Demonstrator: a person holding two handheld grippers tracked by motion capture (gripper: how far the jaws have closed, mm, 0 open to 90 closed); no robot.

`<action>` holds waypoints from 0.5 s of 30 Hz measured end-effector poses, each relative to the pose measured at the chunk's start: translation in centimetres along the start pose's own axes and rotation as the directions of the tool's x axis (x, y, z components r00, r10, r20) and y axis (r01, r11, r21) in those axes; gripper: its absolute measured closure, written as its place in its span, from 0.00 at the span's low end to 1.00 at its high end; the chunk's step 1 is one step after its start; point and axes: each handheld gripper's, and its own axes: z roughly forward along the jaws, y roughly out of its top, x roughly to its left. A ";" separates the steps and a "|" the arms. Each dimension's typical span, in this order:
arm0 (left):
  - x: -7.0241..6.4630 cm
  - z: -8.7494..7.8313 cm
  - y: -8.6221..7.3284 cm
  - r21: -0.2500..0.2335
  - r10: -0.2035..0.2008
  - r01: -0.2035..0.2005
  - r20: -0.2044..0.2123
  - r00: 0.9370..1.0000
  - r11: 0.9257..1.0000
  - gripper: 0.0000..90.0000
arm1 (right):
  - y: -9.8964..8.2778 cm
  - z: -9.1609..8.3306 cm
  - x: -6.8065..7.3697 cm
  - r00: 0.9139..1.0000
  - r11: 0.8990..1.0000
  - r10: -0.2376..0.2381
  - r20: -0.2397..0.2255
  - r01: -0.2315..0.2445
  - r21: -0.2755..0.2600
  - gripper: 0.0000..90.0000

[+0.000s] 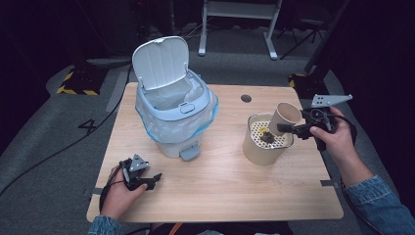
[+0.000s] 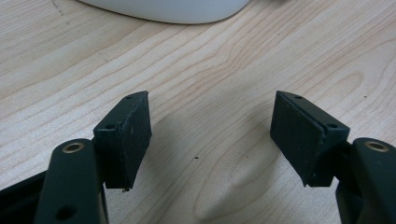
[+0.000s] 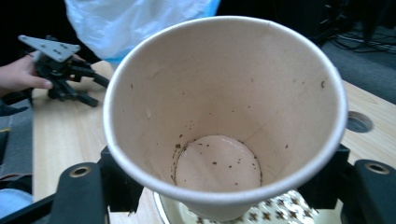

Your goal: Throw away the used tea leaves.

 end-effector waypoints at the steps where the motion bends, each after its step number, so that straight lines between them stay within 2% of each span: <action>1: 0.0 0.0 0.0 0.000 0.000 0.000 -0.001 1.000 1.000 0.33 | 0.3 0.1 0.2 1.000 1.000 0.000 -0.013 0.001 0.009 0.33; 15: 0.0 0.0 0.0 0.000 -0.002 0.002 0.002 1.000 1.000 0.33 | 5.2 2.8 1.6 0.993 0.995 -0.097 -0.070 0.098 0.002 0.33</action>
